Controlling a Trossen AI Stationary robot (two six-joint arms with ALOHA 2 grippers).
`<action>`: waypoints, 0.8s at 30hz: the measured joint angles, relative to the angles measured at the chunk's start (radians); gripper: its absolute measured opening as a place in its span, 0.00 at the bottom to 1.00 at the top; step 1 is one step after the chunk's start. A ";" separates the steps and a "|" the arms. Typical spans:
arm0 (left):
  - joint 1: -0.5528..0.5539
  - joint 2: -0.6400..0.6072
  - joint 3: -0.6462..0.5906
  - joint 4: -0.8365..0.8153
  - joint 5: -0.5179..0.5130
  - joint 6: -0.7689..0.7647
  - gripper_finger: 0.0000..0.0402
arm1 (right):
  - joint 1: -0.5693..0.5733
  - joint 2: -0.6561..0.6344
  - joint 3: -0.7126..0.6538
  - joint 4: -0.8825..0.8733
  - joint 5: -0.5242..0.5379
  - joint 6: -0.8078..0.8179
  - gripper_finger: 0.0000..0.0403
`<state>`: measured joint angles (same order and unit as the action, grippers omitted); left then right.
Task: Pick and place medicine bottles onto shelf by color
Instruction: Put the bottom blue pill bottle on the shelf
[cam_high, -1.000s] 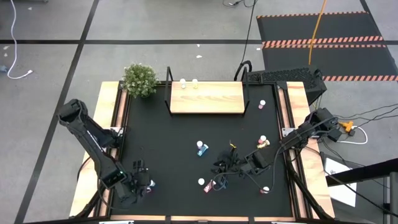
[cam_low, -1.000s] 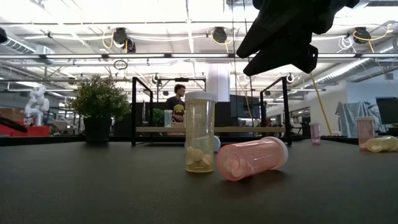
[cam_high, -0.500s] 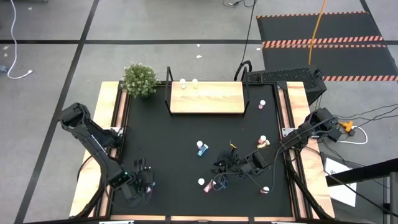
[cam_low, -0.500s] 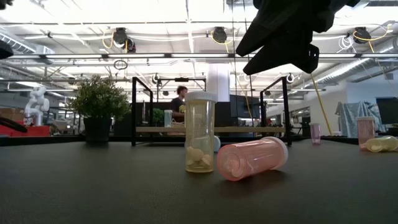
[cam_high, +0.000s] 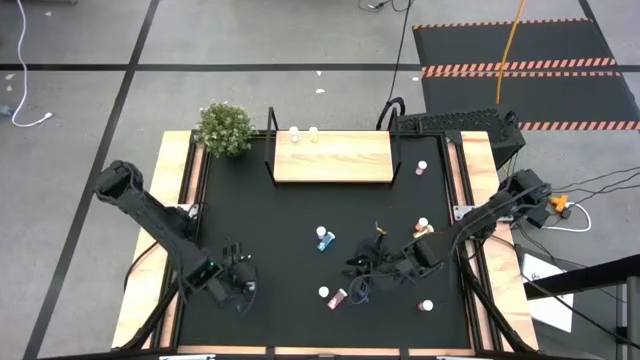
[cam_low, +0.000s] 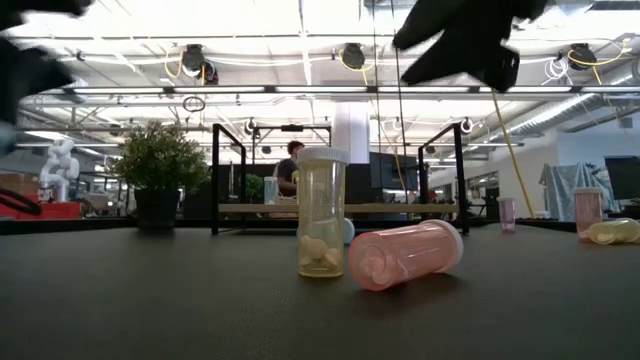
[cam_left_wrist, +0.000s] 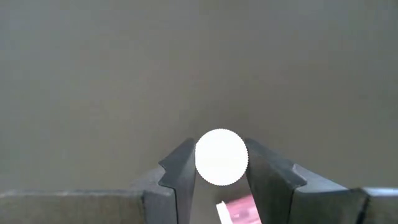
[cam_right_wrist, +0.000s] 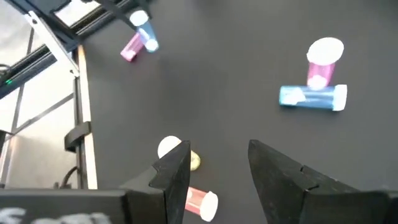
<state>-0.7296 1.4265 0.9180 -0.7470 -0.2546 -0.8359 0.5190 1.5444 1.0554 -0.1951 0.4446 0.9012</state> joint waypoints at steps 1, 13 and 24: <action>0.031 -0.009 0.020 -0.018 0.003 0.029 0.32 | 0.000 -0.024 0.000 -0.016 0.001 -0.014 0.39; 0.548 -0.022 0.409 -0.178 -0.015 0.436 0.32 | -0.025 -0.335 -0.013 -0.284 0.067 -0.219 0.39; 1.000 0.119 0.728 -0.117 -0.038 0.770 0.33 | -0.122 -0.530 -0.163 -0.292 0.075 -0.290 0.39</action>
<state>0.2705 1.5451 1.6464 -0.8643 -0.2922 -0.0660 0.3970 1.0145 0.8922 -0.4874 0.5194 0.6115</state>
